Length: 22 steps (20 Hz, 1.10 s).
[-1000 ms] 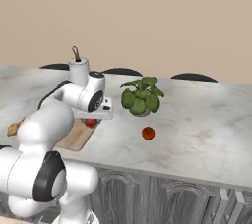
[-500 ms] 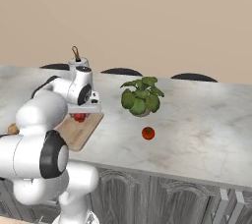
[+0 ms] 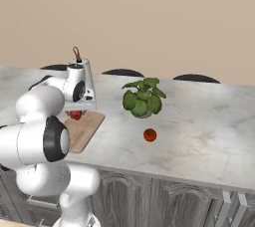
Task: Place the avocado, onion, tomato, and bell pepper on the cutting board.
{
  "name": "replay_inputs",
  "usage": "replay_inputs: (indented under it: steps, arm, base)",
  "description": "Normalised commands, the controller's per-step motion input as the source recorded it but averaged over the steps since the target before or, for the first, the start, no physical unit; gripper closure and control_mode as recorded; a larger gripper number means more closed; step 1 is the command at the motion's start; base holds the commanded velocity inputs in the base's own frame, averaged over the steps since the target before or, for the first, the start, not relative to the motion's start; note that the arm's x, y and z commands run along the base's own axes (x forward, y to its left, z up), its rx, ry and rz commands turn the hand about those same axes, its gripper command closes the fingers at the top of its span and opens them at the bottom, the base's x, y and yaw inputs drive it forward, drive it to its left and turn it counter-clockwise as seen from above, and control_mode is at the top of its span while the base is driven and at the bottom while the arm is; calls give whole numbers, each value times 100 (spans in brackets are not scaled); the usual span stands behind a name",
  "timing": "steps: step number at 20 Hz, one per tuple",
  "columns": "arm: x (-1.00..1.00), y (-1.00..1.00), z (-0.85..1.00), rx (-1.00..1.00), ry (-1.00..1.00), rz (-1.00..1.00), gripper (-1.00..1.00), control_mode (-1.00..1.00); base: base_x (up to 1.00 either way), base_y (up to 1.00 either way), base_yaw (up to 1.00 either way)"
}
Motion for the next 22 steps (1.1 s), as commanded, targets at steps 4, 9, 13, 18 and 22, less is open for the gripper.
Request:
replay_inputs:
  steps: [4, 9, 13, 18, 22]
  arm:
    - [24, 22, -2, -2, -1, 0, 100, -100]
    - [24, 8, -13, 0, -6, 0, 100, -100]
    - [18, 1, -30, 0, -10, 0, 100, -100]
    - [22, 6, -40, -1, -8, 0, 100, -100]
    - [29, 18, -28, 0, -2, 0, 100, -100]
  base:
    - [0, 0, 0]
    - [0, 0, 0]
    - [0, 0, 0]
    - [0, 0, 0]
    - [0, 0, 0]
